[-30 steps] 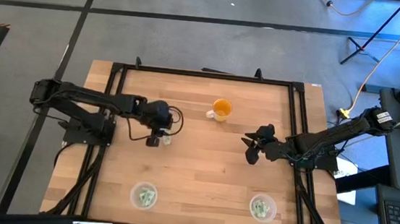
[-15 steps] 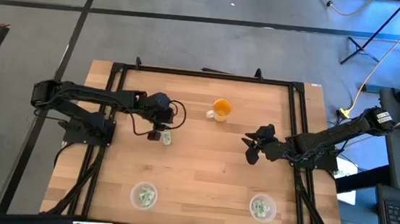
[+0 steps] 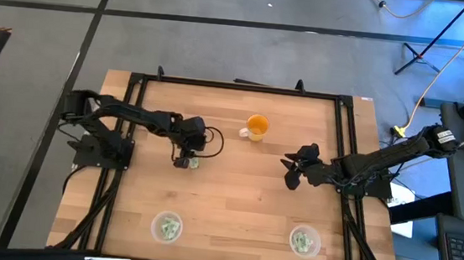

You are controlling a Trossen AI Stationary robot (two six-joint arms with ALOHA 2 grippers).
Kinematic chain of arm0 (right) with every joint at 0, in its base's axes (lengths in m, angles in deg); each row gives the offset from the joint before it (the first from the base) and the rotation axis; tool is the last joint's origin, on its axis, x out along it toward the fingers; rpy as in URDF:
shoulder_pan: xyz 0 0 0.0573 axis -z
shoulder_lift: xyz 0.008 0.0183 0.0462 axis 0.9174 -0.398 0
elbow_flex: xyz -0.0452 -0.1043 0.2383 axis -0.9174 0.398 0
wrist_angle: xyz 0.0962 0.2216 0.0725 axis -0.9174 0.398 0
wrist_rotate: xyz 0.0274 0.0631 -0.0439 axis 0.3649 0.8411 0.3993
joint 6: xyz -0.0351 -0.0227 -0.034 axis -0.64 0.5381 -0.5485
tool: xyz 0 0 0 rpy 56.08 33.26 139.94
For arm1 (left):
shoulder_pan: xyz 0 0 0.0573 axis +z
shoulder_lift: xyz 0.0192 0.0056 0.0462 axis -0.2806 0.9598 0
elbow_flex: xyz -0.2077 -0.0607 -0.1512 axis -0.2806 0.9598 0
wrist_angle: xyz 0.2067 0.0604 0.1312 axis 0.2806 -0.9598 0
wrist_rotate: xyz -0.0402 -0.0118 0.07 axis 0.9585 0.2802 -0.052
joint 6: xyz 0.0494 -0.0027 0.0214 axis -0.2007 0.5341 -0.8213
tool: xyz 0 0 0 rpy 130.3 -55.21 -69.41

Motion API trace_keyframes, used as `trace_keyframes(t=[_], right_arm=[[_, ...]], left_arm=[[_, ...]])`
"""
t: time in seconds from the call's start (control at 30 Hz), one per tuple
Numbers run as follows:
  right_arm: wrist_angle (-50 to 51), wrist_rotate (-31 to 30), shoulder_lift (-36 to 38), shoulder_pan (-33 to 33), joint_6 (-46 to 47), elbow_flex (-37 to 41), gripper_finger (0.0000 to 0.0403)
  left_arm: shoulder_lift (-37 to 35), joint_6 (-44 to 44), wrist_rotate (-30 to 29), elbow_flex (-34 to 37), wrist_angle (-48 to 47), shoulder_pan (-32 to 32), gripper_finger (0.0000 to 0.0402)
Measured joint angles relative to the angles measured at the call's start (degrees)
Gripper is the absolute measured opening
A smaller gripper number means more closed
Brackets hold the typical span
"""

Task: Pick and place items into bin
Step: Put the stevia packet into the left transparent bin

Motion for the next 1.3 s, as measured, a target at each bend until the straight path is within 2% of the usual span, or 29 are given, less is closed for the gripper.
trace_keyframes(t=[0.37, 0.77, 0.93, 1.23, 1.3], right_arm=[[1.83, 0.00, 0.00, 0.00, 0.02, 0.00, 0.0135], [1.89, 0.00, 0.00, 0.00, 0.04, 0.00, 0.0135], [1.87, -0.02, 0.00, 0.00, 0.04, 0.00, 0.0135], [1.95, -0.02, 0.00, -0.02, 0.26, 0.00, 0.0135], [2.02, -0.02, 0.00, -0.02, 0.26, 0.00, 0.0135]], left_arm=[[4.42, 0.00, -0.02, -0.31, -0.16, 0.02, 0.0097], [4.43, 0.00, -0.45, -0.20, 0.33, 0.02, 0.0033], [2.57, 0.69, -0.55, -0.02, 0.21, -0.02, 0.0005], [-3.92, 6.65, 0.11, -0.93, -4.12, -1.27, 0.0003], [-5.81, 8.97, 2.15, -1.40, -3.95, -2.18, 0.0003]])
